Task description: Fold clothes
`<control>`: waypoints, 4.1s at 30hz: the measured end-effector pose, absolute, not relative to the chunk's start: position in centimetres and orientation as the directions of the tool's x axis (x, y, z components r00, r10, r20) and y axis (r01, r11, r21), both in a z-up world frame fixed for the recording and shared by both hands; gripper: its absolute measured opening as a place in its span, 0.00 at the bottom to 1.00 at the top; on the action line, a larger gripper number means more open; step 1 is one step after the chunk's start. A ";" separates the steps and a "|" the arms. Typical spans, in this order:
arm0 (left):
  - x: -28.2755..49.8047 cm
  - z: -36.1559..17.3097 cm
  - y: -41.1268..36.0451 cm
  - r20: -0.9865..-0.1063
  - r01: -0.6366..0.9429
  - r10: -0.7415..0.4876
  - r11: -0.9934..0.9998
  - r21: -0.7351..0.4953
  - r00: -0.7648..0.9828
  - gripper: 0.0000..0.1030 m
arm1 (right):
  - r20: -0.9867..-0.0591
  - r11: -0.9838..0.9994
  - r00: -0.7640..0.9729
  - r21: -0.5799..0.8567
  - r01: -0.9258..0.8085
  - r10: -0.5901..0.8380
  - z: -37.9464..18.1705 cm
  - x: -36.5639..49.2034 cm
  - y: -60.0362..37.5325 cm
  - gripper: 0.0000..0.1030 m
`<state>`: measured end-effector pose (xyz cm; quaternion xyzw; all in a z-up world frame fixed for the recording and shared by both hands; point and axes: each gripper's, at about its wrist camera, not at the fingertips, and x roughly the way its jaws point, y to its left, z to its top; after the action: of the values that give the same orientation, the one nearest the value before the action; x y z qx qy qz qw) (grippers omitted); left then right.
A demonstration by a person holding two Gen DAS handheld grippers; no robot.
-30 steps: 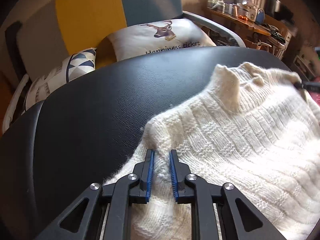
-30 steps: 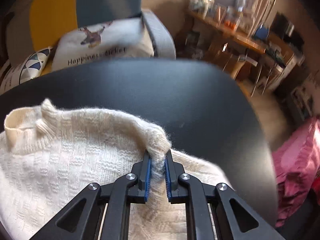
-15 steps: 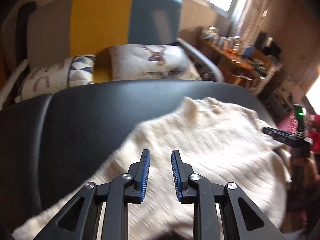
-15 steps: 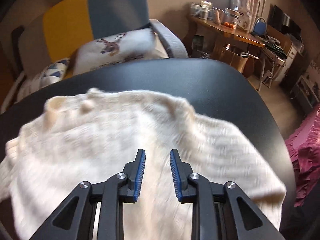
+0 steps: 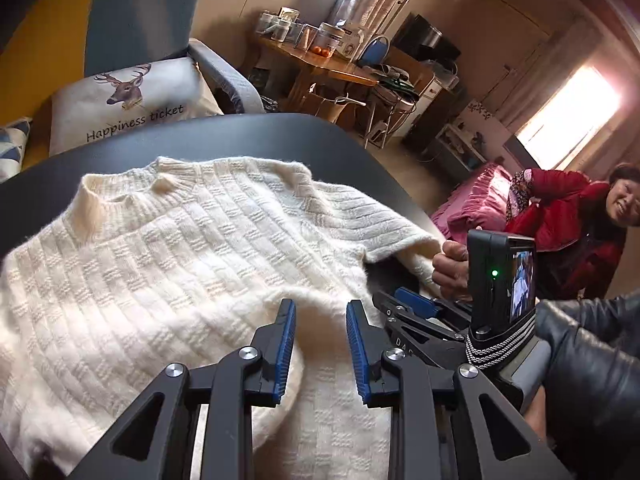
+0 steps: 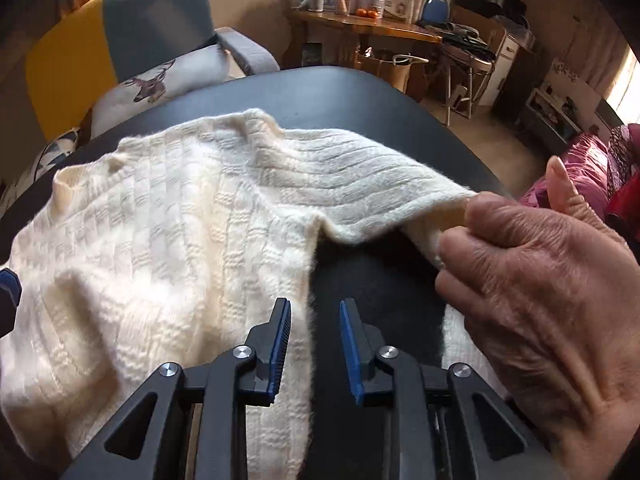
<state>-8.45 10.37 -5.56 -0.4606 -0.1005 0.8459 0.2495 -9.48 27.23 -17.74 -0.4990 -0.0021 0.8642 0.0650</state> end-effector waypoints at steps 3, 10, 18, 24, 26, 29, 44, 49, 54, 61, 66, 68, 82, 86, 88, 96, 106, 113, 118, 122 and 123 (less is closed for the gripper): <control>-6.9 -5.4 6.7 -0.728 -0.287 0.485 -0.874 -0.391 -0.485 0.28 | -0.841 -0.993 -0.528 -0.095 -0.073 0.119 -16.2 -9.2 25.9 0.24; -0.4 -6.1 -6.1 -0.723 -0.096 0.393 -0.904 -0.416 -0.568 0.30 | -0.793 -0.992 -0.608 -0.047 0.116 -0.033 -12.3 -5.9 21.1 0.27; 13.5 -9.1 -25.2 -0.797 0.314 0.027 -0.911 -0.269 -0.604 0.32 | -0.777 -0.901 -0.546 0.060 0.430 -0.312 -12.3 -1.2 9.7 0.27; 18.5 -7.9 -32.0 -0.770 0.458 -0.113 -0.853 -0.249 -0.628 0.32 | -0.799 -0.893 -0.543 -0.019 0.450 -0.257 -10.5 -0.6 7.1 0.27; 15.7 -6.8 -29.4 -0.738 0.361 -0.033 -0.886 -0.290 -0.674 0.32 | -0.781 -0.930 -0.608 -0.105 0.352 -0.142 -9.4 -1.0 9.9 0.27; 9.6 -5.5 -22.1 -0.697 0.155 0.153 -0.921 -0.358 -0.701 0.33 | -0.752 -0.981 -0.659 -0.138 0.140 0.012 -8.4 -2.1 16.1 0.27; -1.3 -8.1 -8.7 -0.741 -0.050 0.410 -0.889 -0.455 -0.531 0.35 | -0.807 -0.974 -0.571 0.027 0.224 -0.154 -12.7 -4.9 15.5 0.27; 4.4 -8.4 -23.5 -0.773 0.237 0.175 -0.890 -0.388 -0.610 0.36 | -0.825 -0.920 -0.505 0.046 0.388 -0.254 -13.9 -5.0 7.7 0.27; 12.7 -9.6 -37.8 -0.804 0.531 -0.089 -0.792 -0.301 -0.588 0.38 | -0.851 -0.857 -0.405 0.096 0.506 -0.334 -16.1 -4.3 0.9 0.27; 22.0 -13.5 -48.3 -0.848 0.741 -0.179 -0.597 -0.309 -0.498 0.39 | -0.870 -0.842 -0.352 0.122 0.525 -0.345 -17.6 -4.9 -3.2 0.27; 22.6 -15.6 -48.6 -0.859 0.723 -0.142 -0.616 -0.313 -0.492 0.43 | -0.862 -0.857 -0.359 0.148 0.494 -0.357 -17.6 -6.0 -3.5 0.27; 22.0 -16.2 -48.2 -0.862 0.707 -0.125 -0.635 -0.311 -0.491 0.46 | -0.863 -0.868 -0.371 0.140 0.477 -0.343 -17.7 -6.3 -3.2 0.27; 18.3 -16.9 -44.4 -0.865 0.616 -0.202 -0.774 -0.147 -0.460 0.37 | -0.876 -0.867 -0.379 0.083 0.492 -0.299 -19.2 -8.8 -5.9 0.35; 18.2 -16.9 -44.1 -0.856 0.609 -0.206 -0.779 -0.150 -0.475 0.15 | -0.890 -0.857 -0.358 0.064 0.511 -0.281 -20.7 -9.5 -7.9 0.36; 18.1 -16.3 -43.3 -0.851 0.606 -0.222 -0.784 -0.134 -0.476 0.13 | -0.901 -0.852 -0.353 0.034 0.522 -0.252 -21.7 -9.8 -8.8 0.37; 20.1 -15.1 -42.3 -0.819 0.634 -0.244 -0.753 -0.178 -0.519 0.12 | -0.913 -0.814 -0.355 -0.047 0.579 -0.200 -22.2 -10.5 -11.1 0.36; 20.9 -14.7 -45.1 -0.820 0.705 -0.292 -0.685 -0.180 -0.493 0.12 | -0.912 -0.803 -0.370 -0.085 0.590 -0.175 -22.2 -10.4 -17.7 0.11; 22.6 -14.1 -46.2 -0.826 0.706 -0.259 -0.674 -0.217 -0.501 0.25 | -0.883 -0.814 -0.351 0.058 0.578 -0.312 -19.2 -9.2 -14.6 0.27; 24.8 -11.6 -45.4 -0.791 0.710 -0.244 -0.633 -0.309 -0.561 0.41 | -0.854 -0.828 -0.380 0.098 0.553 -0.355 -16.7 -5.6 -9.0 0.27; 24.3 -10.3 -41.7 -0.743 0.599 -0.098 -0.664 -0.447 -0.662 0.45 | -0.864 -0.842 -0.405 0.041 0.539 -0.301 -16.5 -2.3 -4.5 0.28; 24.0 -10.3 -40.4 -0.736 0.563 -0.048 -0.679 -0.472 -0.676 0.45 | -0.864 -0.845 -0.406 0.040 0.533 -0.297 -16.6 -1.5 -3.5 0.28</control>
<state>23.97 -40.41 -10.30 -0.3596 -0.3575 0.8426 -0.1813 -1.52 -3.50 -16.58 -0.4838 -0.1220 0.8297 -0.2503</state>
